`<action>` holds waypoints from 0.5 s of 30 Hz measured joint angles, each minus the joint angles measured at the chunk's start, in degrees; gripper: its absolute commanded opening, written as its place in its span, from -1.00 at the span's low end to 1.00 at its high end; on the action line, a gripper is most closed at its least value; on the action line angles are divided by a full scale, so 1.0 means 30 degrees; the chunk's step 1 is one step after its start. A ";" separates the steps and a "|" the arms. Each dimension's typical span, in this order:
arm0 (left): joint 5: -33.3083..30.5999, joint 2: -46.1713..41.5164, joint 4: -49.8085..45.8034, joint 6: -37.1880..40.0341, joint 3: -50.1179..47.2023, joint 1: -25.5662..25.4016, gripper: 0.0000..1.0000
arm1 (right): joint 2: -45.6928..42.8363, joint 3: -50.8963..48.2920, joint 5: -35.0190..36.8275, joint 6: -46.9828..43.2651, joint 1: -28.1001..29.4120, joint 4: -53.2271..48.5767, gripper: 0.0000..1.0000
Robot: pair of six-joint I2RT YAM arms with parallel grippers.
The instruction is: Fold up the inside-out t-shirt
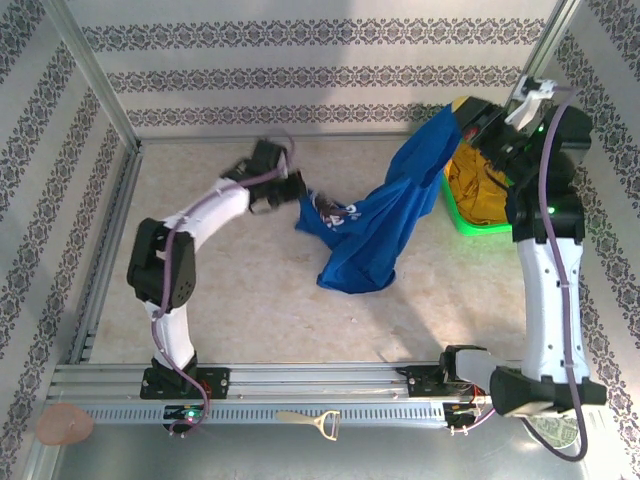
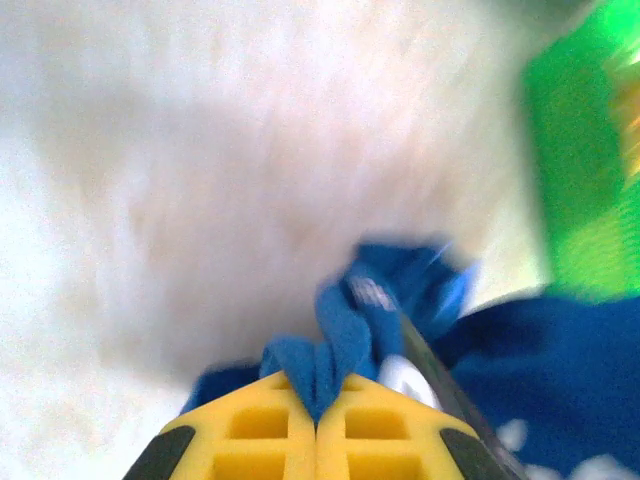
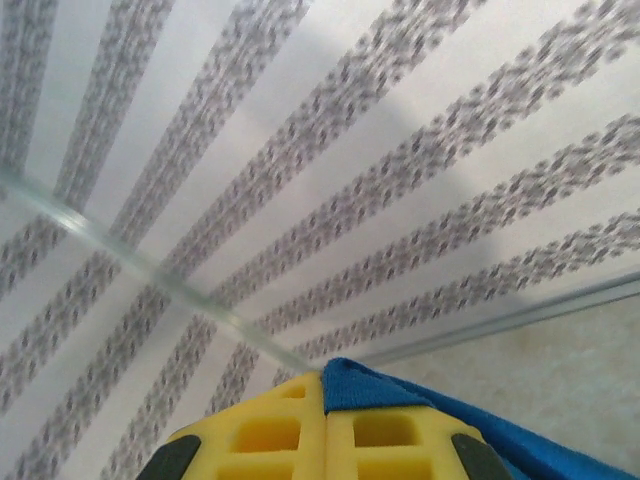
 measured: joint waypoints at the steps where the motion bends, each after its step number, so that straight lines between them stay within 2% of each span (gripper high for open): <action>1: -0.0087 -0.0415 -0.0372 0.0131 0.1676 0.0576 -1.00 | 0.0357 0.0546 0.0117 0.0168 -0.0284 0.0029 -1.00; 5: -0.0554 -0.2608 -0.0816 0.0481 0.7679 0.2863 -0.98 | 0.1392 0.3038 0.0459 0.0721 -0.1005 0.0270 -1.00; 8: -0.0641 -0.4255 -0.0801 0.0627 0.9887 0.3410 -0.91 | 0.1268 0.3759 0.0481 0.1122 -0.1086 0.0852 -1.00; 10: -0.0444 -0.5275 -0.0772 0.0692 0.9712 0.3293 -0.87 | 0.0947 0.3555 0.0423 0.1355 -0.1086 0.1319 -1.00; 12: -0.0262 -0.6317 -0.0423 0.0685 0.8087 0.3177 -0.80 | 0.0335 0.2492 0.0270 0.1647 -0.1078 0.1916 -1.00; 15: -0.0015 -0.7890 0.0823 0.0248 0.3322 0.3177 -0.51 | -0.0852 -0.0262 0.0087 0.1741 -0.0692 0.2594 -1.00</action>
